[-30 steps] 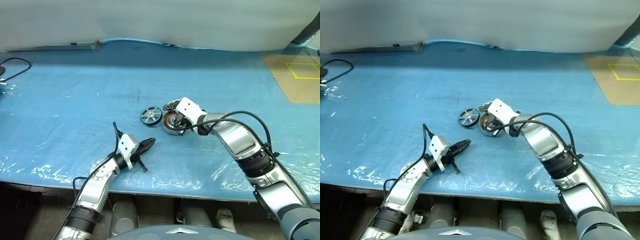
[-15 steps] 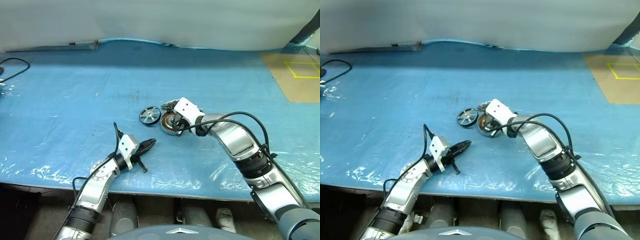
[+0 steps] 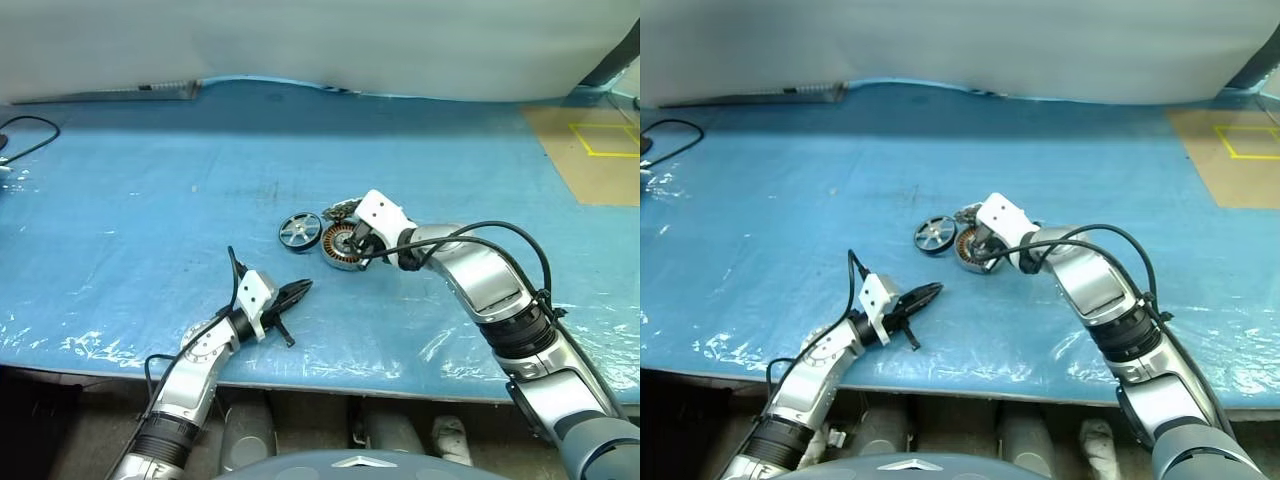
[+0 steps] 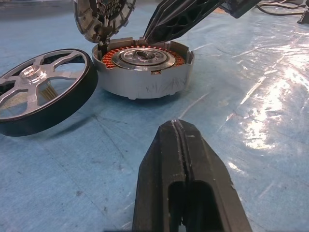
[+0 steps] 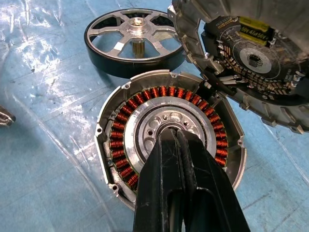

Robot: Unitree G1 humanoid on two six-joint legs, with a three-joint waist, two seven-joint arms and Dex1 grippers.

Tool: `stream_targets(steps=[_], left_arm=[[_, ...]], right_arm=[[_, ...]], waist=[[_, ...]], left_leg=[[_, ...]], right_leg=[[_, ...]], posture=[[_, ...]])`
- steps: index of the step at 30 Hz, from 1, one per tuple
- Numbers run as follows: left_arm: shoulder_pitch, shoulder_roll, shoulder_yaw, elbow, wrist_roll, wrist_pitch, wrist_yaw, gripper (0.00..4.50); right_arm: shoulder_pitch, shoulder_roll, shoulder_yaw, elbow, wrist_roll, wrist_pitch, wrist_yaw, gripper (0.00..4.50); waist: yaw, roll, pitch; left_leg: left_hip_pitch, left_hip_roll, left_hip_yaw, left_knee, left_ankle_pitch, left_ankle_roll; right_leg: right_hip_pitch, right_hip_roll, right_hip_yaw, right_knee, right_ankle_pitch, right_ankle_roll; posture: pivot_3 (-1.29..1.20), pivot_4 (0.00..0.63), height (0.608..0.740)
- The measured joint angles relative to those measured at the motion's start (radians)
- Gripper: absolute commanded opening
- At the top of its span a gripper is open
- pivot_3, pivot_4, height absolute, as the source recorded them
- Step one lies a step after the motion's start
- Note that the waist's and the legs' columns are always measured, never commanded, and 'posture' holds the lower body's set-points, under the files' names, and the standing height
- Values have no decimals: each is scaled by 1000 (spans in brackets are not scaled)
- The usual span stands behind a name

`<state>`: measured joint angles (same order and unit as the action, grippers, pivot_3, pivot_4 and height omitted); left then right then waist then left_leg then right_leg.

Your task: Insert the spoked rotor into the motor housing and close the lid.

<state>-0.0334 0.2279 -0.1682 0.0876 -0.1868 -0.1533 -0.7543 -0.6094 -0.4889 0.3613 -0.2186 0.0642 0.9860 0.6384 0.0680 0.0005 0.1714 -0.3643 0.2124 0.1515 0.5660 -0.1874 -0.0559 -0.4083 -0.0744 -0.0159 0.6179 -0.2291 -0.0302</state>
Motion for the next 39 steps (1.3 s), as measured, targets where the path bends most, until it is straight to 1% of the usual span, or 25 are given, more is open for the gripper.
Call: stream_targets(steps=[7,20,24,28,31,34,39], left_arm=[[1,2,-5,-6,0,7,1,0],[1,6,-13,-11,0,14,4,0],[2,12,-10,-21,-8,26,5,0],[-2,46,27,-67,-40,84,10,0],[-42,95,74,-108,-104,208,10,0],[-115,134,121,-99,-123,253,9,0],[-266,179,161,36,-171,367,-50,0]], right_arm=[[14,43,-3,66,0,-49,-35,37],[20,51,-10,89,4,-79,-47,37],[30,48,-95,51,74,-60,-7,37],[58,38,-174,-21,141,-105,41,37],[121,14,-181,-67,148,-182,64,37],[178,13,-175,-80,139,-248,59,37],[301,25,-170,-85,111,-420,34,37]], waist=[[0,0,0],[0,0,0],[1,0,0],[1,0,0],[2,0,0],[2,0,0],[2,0,0]], left_leg=[[0,0,0,0,0,0],[0,0,0,0,0,0],[-1,0,0,0,0,0],[0,0,0,0,0,0],[0,0,0,0,0,0],[-1,-1,0,1,0,0],[-2,-1,0,0,0,0]], right_leg=[[0,0,0,0,0,0],[0,0,0,0,0,0],[0,0,0,0,0,0],[0,0,0,0,0,0],[0,0,0,0,0,0],[0,0,0,0,0,0],[-1,0,0,0,0,0]], posture=[[0,150,740],[0,150,740],[0,150,740],[0,150,740],[0,150,740],[0,150,740],[0,150,740]])
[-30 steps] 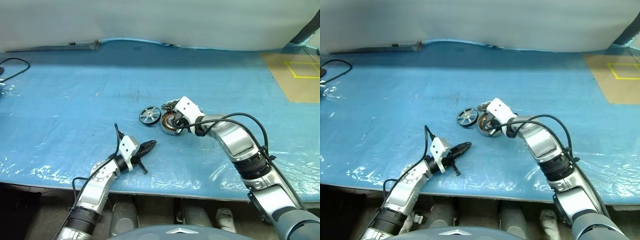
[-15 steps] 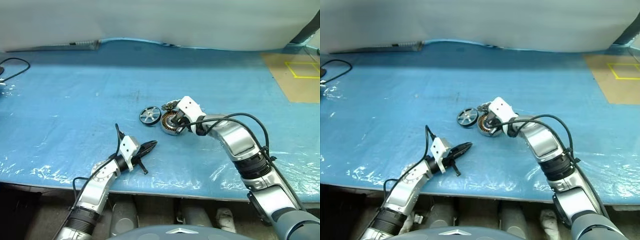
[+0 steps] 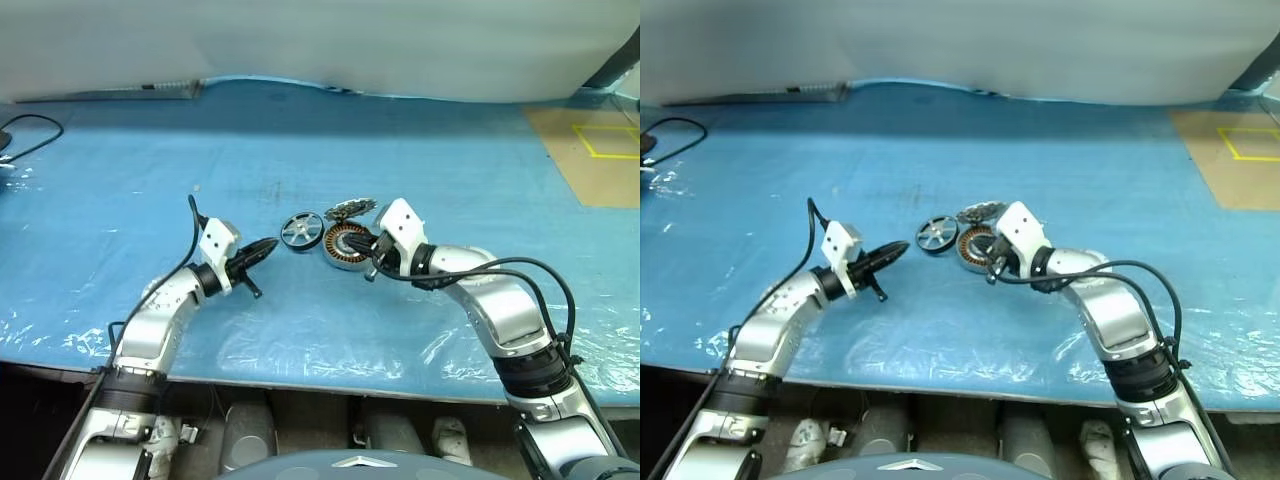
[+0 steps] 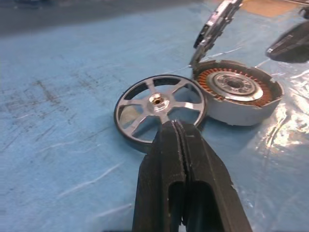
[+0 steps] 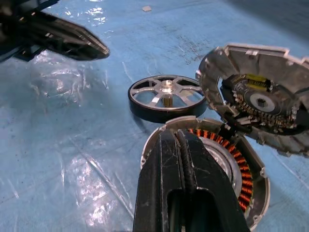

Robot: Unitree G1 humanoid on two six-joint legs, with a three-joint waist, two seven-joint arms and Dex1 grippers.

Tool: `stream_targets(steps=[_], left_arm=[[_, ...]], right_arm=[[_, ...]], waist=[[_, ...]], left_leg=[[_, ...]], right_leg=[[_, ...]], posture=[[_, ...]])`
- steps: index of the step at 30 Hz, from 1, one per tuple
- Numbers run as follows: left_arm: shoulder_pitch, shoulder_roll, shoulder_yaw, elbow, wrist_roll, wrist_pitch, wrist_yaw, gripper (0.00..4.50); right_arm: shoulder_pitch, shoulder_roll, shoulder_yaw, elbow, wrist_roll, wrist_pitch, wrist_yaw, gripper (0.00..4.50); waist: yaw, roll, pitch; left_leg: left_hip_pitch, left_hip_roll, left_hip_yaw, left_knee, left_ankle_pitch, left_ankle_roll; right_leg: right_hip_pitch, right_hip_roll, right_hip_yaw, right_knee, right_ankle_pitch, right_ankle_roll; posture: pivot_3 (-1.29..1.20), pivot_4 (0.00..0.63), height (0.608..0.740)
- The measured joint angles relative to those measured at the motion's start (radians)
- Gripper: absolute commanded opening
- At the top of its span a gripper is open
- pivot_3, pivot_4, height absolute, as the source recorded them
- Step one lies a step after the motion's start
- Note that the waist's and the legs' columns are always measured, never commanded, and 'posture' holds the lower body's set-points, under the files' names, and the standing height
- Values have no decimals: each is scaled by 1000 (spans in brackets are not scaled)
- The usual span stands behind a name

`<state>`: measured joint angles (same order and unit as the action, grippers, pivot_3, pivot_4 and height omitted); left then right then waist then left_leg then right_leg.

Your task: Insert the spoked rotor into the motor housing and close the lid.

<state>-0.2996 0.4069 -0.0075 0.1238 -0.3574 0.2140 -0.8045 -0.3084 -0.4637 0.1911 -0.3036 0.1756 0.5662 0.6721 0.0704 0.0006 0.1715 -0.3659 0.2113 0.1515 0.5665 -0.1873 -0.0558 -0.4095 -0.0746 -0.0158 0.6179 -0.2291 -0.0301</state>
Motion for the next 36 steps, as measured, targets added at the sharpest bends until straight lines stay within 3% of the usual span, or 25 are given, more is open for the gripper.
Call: stream_targets(steps=[4,7,14,25,36], left_arm=[[-139,14,-1,205,-5,24,-102,0],[-238,20,-16,352,14,-5,-190,541],[-429,24,-31,620,77,-132,-339,2870],[-555,-27,-66,858,187,-258,-440,2870],[-614,-71,-66,969,254,-293,-403,2870]], right_arm=[[93,11,-5,28,-20,-138,-17,37],[127,14,-12,45,-23,-175,-29,0],[155,12,-25,32,-36,-176,-64,0],[229,29,-87,-3,2,-205,-73,0],[281,69,-114,10,25,-287,-81,0]], waist=[[1,0,0],[0,0,0],[3,-1,0],[13,-1,1],[19,-2,1]], left_leg=[[-2,-1,0,0,0,0],[-2,-1,-1,0,0,0],[-3,-2,-2,-1,0,0],[-3,-2,-3,-2,0,0],[-3,-2,-3,-2,0,0]], right_leg=[[-1,0,0,0,0,0],[-1,-1,0,0,0,0],[-1,-1,0,-1,0,0],[0,-1,-2,-3,0,0],[1,-1,-3,-6,0,0]], posture=[[0,150,740],[0,150,740],[0,150,740],[0,150,740],[0,150,740]])
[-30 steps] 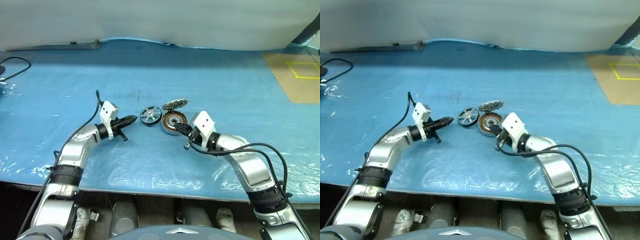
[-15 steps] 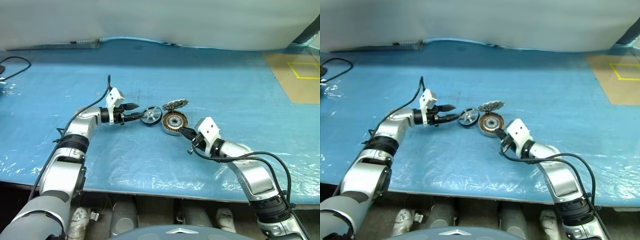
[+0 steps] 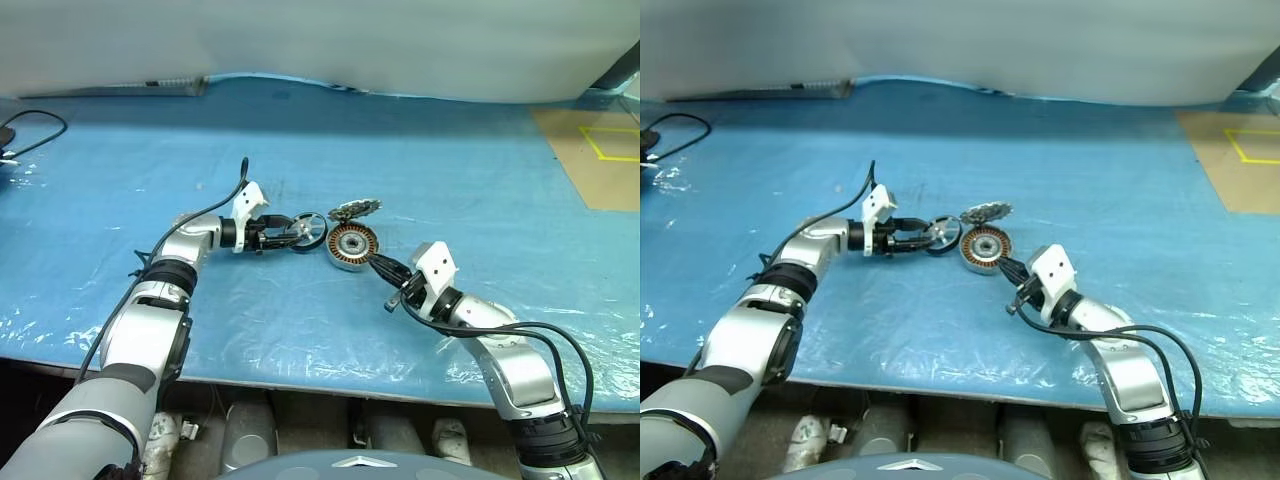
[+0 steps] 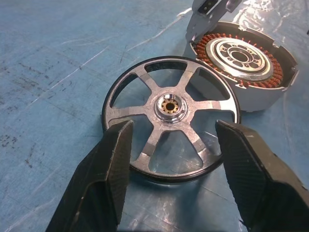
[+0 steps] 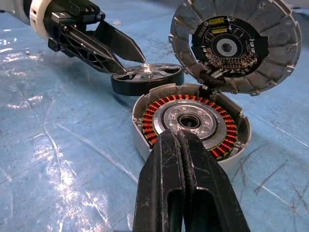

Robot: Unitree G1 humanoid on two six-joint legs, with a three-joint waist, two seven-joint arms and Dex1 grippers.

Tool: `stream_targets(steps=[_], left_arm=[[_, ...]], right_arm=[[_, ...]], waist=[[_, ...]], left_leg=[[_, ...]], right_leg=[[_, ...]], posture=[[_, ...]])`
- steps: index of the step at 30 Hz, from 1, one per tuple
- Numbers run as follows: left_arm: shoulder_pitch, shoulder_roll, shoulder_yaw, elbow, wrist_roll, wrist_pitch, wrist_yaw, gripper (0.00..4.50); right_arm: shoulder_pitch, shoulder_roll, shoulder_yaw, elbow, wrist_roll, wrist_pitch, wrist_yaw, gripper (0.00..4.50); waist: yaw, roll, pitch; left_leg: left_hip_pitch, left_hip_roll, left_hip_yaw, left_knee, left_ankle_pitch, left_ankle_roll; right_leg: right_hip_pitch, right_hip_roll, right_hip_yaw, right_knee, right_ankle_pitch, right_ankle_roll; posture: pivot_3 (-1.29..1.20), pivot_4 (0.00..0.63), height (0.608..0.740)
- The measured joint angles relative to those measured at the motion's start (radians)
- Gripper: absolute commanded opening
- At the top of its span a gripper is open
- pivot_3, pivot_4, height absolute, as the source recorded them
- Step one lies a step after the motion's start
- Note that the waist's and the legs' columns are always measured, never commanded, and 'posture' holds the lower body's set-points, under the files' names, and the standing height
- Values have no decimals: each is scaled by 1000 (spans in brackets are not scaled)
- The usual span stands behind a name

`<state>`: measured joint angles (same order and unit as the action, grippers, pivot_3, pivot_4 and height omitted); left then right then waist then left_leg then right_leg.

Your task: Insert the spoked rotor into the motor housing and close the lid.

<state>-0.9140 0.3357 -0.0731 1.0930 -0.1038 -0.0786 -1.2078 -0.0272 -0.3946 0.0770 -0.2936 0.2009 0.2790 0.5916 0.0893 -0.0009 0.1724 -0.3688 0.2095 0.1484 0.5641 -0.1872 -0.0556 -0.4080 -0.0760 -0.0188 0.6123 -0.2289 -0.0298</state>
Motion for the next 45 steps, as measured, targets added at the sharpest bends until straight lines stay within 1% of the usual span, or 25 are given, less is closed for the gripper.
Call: stream_targets(steps=[8,17,18,19,22,24,25,26,28,33,36,41,45], left_arm=[[-28,-6,-18,22,67,0,32,2870],[-32,-22,-32,13,100,-21,55,2870],[-33,-25,-33,12,102,-21,57,2502],[-33,-29,-35,11,104,-22,57,2282],[-38,-36,-38,4,108,-25,60,1330],[-43,-36,-39,1,113,-26,63,944],[-44,-35,-37,0,112,-27,63,639],[-46,-35,-37,-3,112,-27,59,425],[-47,-36,-36,-8,109,-28,53,143],[-44,-26,-32,-33,102,-28,38,3],[-25,6,-24,-55,95,-22,24,3],[10,62,9,-101,52,44,-21,3],[73,114,36,-185,-2,134,-82,3]], right_arm=[[0,4,0,20,-1,-11,-8,0],[-2,6,0,29,-1,-11,-10,0],[-3,6,0,29,-1,-11,-10,0],[-4,6,0,31,-1,-11,-10,0],[-9,6,0,38,-1,-11,-11,0],[-9,6,0,39,-1,-11,-12,0],[-9,6,0,39,-1,-11,-13,0],[-9,6,0,40,-1,-11,-15,0],[-11,6,1,40,-1,-11,-17,0],[-8,3,0,40,0,-11,-13,0],[5,-1,-1,40,2,-16,-3,0],[12,-11,-30,40,3,-19,2,0],[13,-11,-31,39,3,-20,7,0]], waist=[[7,0,0],[8,0,0],[8,0,0],[8,0,0],[8,0,0],[8,0,0],[8,0,0],[10,0,0],[14,0,0],[15,0,0],[13,0,0],[4,0,0],[4,0,0]], left_leg=[[0,0,0,-2,0,0],[1,0,-1,-2,0,0],[1,0,-1,-2,0,0],[1,0,-1,-2,0,0],[1,0,-1,-2,0,0],[1,0,-1,-2,0,0],[1,0,-1,-2,0,0],[2,-1,-1,-2,0,0],[3,-1,-1,-2,0,0],[4,-3,-1,-2,0,0],[3,-2,-1,-2,0,0],[1,-1,-1,-4,0,0],[1,-1,0,-7,0,0]], right_leg=[[2,0,-1,-3,0,0],[3,-1,-1,-3,0,0],[3,-1,-1,-3,0,0],[3,-1,-1,-4,0,0],[3,-1,-2,-4,0,0],[4,-1,-2,-4,0,0],[4,-1,-2,-4,0,0],[5,-1,-2,-4,0,0],[7,-2,-2,-4,0,0],[8,-5,-2,-4,1,2],[7,-4,-3,-5,1,2],[3,-2,-3,-6,1,2],[2,-2,-3,-6,1,1]], posture=[[0,150,740],[0,150,740],[0,150,740],[0,150,740],[0,150,740],[0,150,740],[0,150,740],[0,150,740],[0,150,740],[0,150,740],[0,150,740],[0,150,740],[0,150,740]])
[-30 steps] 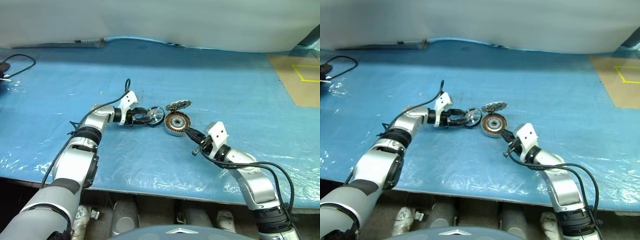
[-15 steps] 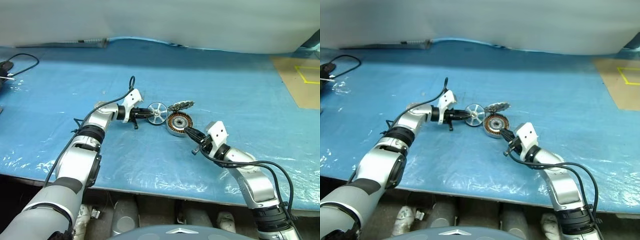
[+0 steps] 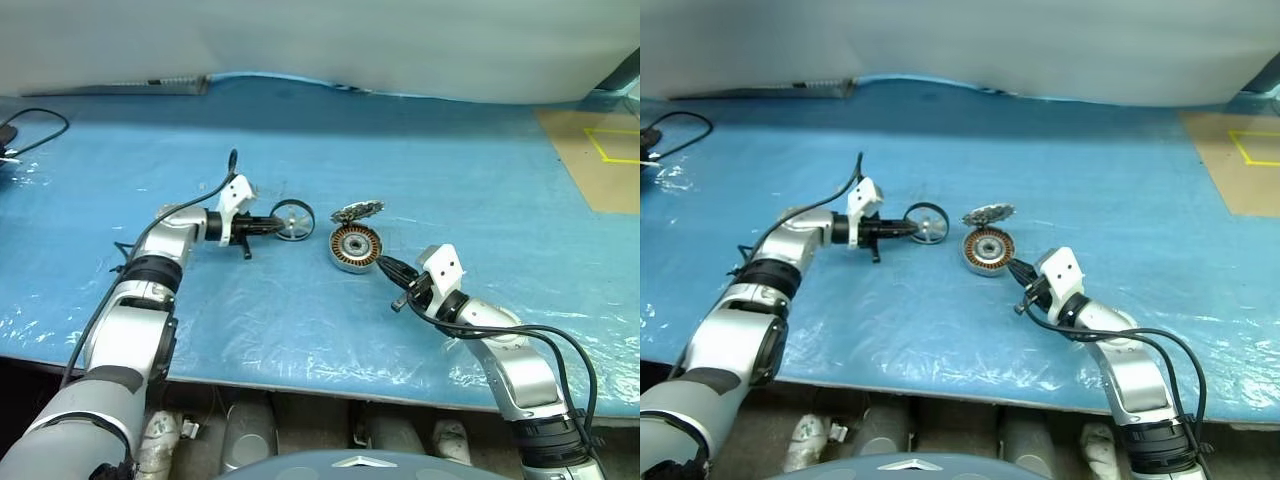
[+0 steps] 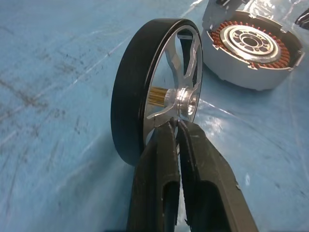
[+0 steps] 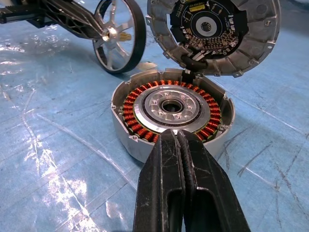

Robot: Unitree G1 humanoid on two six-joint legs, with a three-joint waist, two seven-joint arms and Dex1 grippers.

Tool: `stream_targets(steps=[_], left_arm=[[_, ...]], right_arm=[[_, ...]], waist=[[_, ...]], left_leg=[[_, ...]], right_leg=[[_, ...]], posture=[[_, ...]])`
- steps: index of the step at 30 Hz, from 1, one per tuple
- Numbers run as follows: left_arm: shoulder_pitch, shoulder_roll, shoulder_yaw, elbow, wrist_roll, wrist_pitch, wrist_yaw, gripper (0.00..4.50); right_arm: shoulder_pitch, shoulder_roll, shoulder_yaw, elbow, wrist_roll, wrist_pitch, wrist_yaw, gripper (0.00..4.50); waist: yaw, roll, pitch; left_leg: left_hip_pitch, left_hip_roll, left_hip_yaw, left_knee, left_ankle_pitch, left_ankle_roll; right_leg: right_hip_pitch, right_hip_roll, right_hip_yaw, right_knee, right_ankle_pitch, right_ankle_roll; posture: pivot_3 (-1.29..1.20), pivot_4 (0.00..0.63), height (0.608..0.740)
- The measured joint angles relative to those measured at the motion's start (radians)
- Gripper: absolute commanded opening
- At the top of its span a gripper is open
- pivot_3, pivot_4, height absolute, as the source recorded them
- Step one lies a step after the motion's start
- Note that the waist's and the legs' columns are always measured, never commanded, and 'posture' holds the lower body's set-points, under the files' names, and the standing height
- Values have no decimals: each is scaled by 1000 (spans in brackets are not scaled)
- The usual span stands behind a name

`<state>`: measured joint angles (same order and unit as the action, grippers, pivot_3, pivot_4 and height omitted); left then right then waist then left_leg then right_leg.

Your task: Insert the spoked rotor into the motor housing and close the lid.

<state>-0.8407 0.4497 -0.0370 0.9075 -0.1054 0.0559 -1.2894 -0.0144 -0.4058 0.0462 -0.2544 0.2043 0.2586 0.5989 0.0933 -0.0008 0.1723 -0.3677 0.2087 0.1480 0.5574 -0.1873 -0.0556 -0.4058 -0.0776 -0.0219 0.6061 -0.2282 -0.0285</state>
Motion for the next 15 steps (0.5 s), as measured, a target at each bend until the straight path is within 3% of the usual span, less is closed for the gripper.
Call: stream_targets(steps=[8,13,14,15], left_arm=[[175,137,11,-293,-146,305,-176,3],[200,172,3,-346,-168,391,-209,3],[200,171,1,-345,-167,391,-206,544],[199,168,-2,-343,-166,391,-205,793]], right_arm=[[23,-4,-5,-4,0,2,8,0],[24,-4,-5,-5,0,2,8,0],[24,-4,-4,-5,0,2,8,0],[23,-4,-4,-5,0,2,8,0]], waist=[[0,1,0],[1,1,1],[1,1,1],[0,1,1]], left_leg=[[-1,0,1,-2,0,0],[-1,0,1,-1,0,0],[-1,0,1,-1,0,0],[-1,0,1,-1,0,0]], right_leg=[[-2,0,0,0,0,-1],[-2,0,0,-1,-1,-1],[-2,0,0,-1,-1,-1],[-2,0,0,-1,-1,-1]], posture=[[0,150,740],[0,150,740],[0,150,740],[0,150,740]])
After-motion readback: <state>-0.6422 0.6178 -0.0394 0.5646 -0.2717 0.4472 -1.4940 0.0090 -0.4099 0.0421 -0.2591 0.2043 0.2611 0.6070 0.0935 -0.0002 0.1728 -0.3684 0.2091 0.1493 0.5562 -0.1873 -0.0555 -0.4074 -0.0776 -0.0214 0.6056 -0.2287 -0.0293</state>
